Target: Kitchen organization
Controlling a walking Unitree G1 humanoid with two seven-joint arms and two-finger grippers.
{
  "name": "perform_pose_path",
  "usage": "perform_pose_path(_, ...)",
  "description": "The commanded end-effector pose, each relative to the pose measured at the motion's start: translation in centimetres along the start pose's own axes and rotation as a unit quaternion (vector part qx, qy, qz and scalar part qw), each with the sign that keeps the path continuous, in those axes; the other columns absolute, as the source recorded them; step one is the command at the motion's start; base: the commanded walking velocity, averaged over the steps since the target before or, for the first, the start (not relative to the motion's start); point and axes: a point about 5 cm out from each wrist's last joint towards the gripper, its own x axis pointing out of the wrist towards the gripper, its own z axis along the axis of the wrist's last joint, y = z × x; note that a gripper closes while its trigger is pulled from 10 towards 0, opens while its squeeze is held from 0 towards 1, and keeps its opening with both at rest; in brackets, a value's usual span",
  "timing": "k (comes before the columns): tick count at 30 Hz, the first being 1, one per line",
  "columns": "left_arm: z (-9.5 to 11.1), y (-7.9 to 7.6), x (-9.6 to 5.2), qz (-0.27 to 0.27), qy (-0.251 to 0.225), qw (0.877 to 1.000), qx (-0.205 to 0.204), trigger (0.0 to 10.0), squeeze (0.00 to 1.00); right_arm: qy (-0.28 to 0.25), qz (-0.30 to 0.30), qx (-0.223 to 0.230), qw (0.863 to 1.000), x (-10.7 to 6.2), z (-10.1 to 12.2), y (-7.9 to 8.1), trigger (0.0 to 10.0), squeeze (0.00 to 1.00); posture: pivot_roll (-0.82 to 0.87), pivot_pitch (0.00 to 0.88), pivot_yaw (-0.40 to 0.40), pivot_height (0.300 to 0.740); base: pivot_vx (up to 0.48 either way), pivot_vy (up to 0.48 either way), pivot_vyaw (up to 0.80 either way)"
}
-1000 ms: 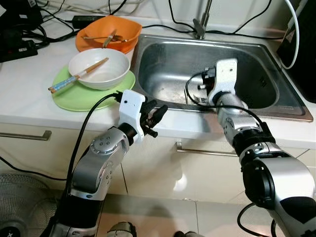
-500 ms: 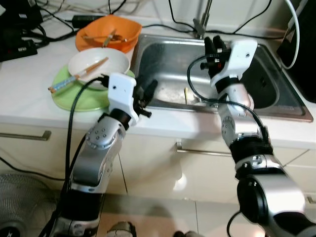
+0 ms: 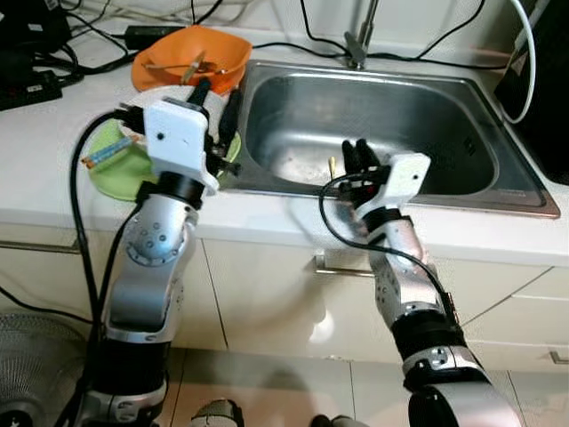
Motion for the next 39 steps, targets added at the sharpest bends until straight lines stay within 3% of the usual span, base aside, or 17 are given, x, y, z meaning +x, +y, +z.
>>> perform_pose_path(1, 0.6, 1.4, -0.7, 0.021, -0.015, 0.999, 0.019, 10.0, 0.00, 0.009, 0.001, -0.001, 1.000, -0.3, -0.3, 0.1, 10.0, 0.00, 0.17, 0.116, -0.062, 0.740, 0.000, 0.000, 0.00)
perform_pose_path(4, 0.6, 2.2, -1.2, 0.023, -0.010, 0.999, 0.029, 10.0, 0.00, 0.015, 0.001, 0.000, 1.000, -0.3, -0.5, 0.2, 10.0, 0.00, 0.17, 0.116, -0.062, 0.740, 0.000, 0.000, 0.00)
perform_pose_path(6, 0.8, 4.2, -2.1, 0.044, -0.004, 0.998, 0.046, 10.0, 0.00, 0.022, -0.001, 0.002, 1.000, -0.4, -0.8, 0.1, 10.0, 0.00, 0.19, 0.122, -0.077, 0.740, 0.000, 0.000, 0.00)
perform_pose_path(10, 0.4, 6.1, -3.3, 0.072, 0.012, 0.995, 0.064, 10.0, 0.00, 0.027, 0.003, 0.004, 1.000, -0.5, -1.0, 0.4, 10.0, 0.00, 0.20, 0.121, -0.081, 0.740, 0.000, 0.000, 0.00)
perform_pose_path(16, 0.2, 7.7, -4.9, 0.103, 0.021, 0.992, 0.066, 10.0, 0.00, 0.029, 0.005, 0.008, 1.000, -0.3, -1.1, 0.5, 10.0, 0.00, 0.20, 0.119, -0.085, 0.740, 0.000, 0.000, 0.00)
perform_pose_path(32, 0.1, 8.8, -7.5, 0.146, 0.033, 0.987, 0.057, 10.0, 0.00, 0.034, 0.006, 0.008, 0.999, -0.4, -1.3, 0.4, 10.0, 0.00, 0.21, 0.121, -0.099, 0.740, 0.000, 0.000, 0.00)
perform_pose_path(39, -0.9, 9.0, -8.5, 0.172, 0.050, 0.983, 0.048, 10.0, 0.00, 0.035, 0.009, 0.010, 0.999, -0.4, -1.3, 0.5, 10.0, 0.00, 0.21, 0.119, -0.100, 0.740, 0.000, 0.000, 0.00)
